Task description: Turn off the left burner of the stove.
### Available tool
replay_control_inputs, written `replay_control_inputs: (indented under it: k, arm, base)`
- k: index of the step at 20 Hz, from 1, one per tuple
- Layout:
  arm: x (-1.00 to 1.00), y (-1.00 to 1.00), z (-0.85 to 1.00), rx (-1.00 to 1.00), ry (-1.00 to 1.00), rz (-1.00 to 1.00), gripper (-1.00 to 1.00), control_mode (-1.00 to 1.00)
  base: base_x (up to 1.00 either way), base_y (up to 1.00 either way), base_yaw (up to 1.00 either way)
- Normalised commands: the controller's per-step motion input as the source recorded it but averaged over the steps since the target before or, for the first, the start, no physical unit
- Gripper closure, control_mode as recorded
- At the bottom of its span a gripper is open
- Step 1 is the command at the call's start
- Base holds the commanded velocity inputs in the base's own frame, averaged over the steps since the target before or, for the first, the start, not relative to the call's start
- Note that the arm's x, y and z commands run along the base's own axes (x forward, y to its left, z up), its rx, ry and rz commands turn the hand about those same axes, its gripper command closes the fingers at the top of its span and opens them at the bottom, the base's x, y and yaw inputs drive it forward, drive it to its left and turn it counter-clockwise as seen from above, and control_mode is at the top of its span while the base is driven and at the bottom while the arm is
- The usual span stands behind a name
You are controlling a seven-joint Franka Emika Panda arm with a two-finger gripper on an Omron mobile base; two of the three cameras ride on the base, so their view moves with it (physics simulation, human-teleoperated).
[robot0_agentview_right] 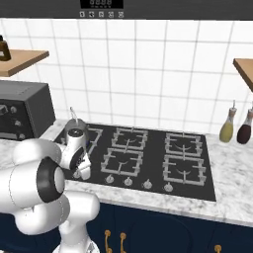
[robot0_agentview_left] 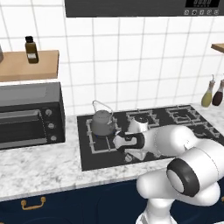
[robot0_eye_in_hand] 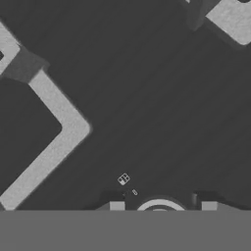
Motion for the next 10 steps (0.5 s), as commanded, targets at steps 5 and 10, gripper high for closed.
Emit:
replay_control_inputs:
  k: [5, 10]
  arm:
    - [-0.37, 0.46, 0.15, 0.12, 0.15, -0.34, 1.00, -1.00]
    - [-0.28, 0.12, 0.07, 0.11, 0.16, -0.28, 1.00, -1.00]
  base:
    - [0.00, 0.00, 0.00]
    - [0.00, 0.00, 0.00]
